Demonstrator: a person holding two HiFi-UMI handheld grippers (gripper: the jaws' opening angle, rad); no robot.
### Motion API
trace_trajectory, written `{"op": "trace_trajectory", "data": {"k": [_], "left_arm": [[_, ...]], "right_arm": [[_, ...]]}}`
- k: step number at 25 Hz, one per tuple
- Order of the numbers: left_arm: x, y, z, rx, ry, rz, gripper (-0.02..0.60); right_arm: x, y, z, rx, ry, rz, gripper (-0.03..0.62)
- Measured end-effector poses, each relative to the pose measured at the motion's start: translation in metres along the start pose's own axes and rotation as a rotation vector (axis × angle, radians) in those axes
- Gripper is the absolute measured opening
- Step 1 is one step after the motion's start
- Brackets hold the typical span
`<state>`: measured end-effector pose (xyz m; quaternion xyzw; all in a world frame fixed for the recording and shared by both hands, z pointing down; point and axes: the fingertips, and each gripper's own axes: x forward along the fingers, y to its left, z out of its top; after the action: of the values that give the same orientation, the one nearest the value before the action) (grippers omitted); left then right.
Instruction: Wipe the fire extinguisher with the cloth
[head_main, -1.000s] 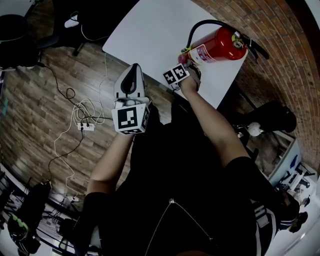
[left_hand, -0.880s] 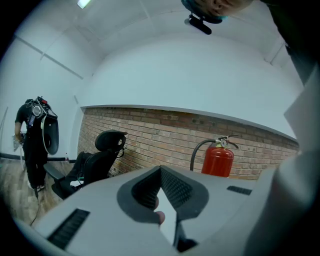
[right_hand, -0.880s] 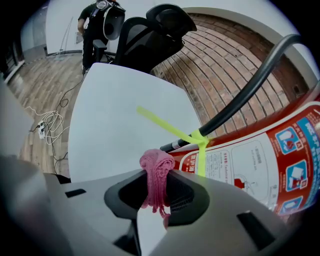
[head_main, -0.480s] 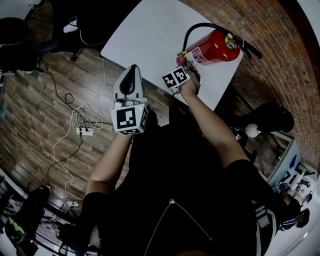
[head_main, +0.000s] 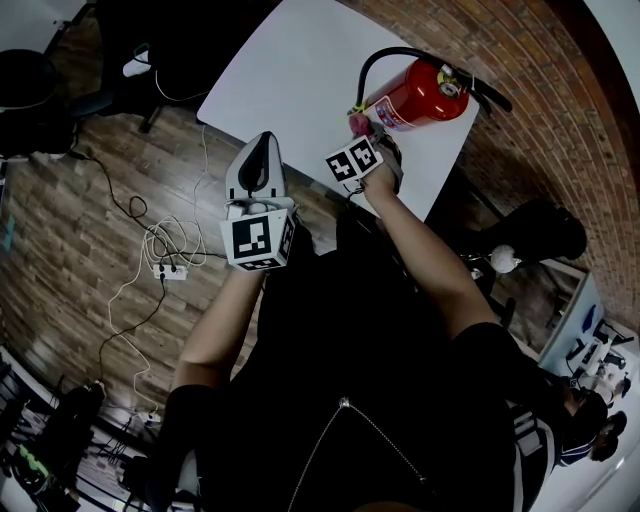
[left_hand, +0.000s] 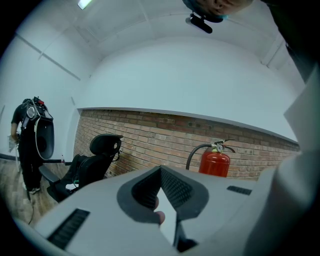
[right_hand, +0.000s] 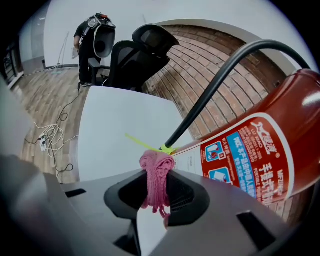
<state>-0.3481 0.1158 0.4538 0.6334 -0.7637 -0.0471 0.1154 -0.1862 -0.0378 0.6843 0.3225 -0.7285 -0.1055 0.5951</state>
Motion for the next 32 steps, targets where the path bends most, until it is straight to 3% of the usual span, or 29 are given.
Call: {"op": "trace_trajectory", "data": {"k": [12,32], "left_arm": [[0.002,-0.007,0.003,-0.003,-0.009,-0.014,0.011],[0.011,-0.018,0.013,-0.001,-0.018,-0.052,0.011]], "right_arm": [[-0.032,-0.021,0.007,-0.016,-0.074,-0.044,0.104],[-0.127,-0.081,0.042,0.09,-0.251,-0.101,0.104]]}}
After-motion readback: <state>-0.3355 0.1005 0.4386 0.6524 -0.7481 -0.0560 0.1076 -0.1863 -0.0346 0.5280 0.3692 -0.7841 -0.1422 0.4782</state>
